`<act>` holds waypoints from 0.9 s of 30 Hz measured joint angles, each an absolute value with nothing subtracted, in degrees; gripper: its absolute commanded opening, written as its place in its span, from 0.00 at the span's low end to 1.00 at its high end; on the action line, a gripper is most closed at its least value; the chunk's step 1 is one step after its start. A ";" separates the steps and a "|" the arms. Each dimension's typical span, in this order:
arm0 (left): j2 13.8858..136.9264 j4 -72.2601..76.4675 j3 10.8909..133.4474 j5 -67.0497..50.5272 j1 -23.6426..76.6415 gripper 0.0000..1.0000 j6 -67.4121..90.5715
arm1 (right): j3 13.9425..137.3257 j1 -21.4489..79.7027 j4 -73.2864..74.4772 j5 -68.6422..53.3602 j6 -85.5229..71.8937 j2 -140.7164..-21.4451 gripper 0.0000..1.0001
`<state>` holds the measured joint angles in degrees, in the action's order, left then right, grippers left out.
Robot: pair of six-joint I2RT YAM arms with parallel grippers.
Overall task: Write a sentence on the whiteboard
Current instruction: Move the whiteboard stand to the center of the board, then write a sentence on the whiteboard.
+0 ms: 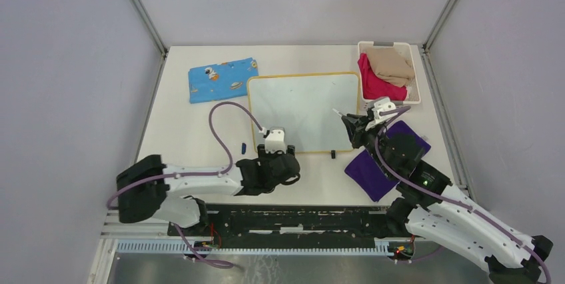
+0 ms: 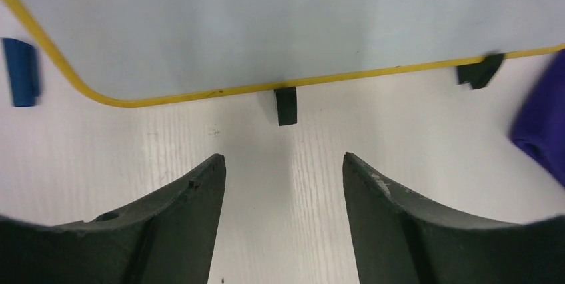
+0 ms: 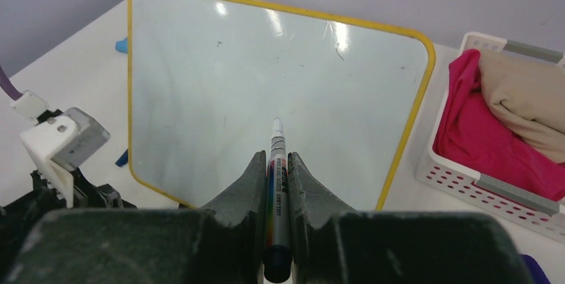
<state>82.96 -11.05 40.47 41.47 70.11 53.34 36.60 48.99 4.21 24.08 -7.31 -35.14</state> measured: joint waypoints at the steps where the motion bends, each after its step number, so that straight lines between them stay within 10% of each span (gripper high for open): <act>1: 79.92 -12.43 40.27 41.54 70.24 0.75 53.32 | 37.50 48.99 4.78 23.18 -7.16 -35.09 0.00; 9: 58.52 -26.28 46.70 46.26 68.86 0.99 46.85 | 41.89 48.99 5.17 17.37 -4.01 -33.01 0.00; 27: 65.25 -33.74 64.05 21.34 18.70 1.00 27.38 | 41.91 48.99 2.02 12.62 -1.15 -38.02 0.00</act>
<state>65.25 -33.74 64.05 21.34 18.70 27.38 41.91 48.99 2.02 12.62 -1.15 -38.02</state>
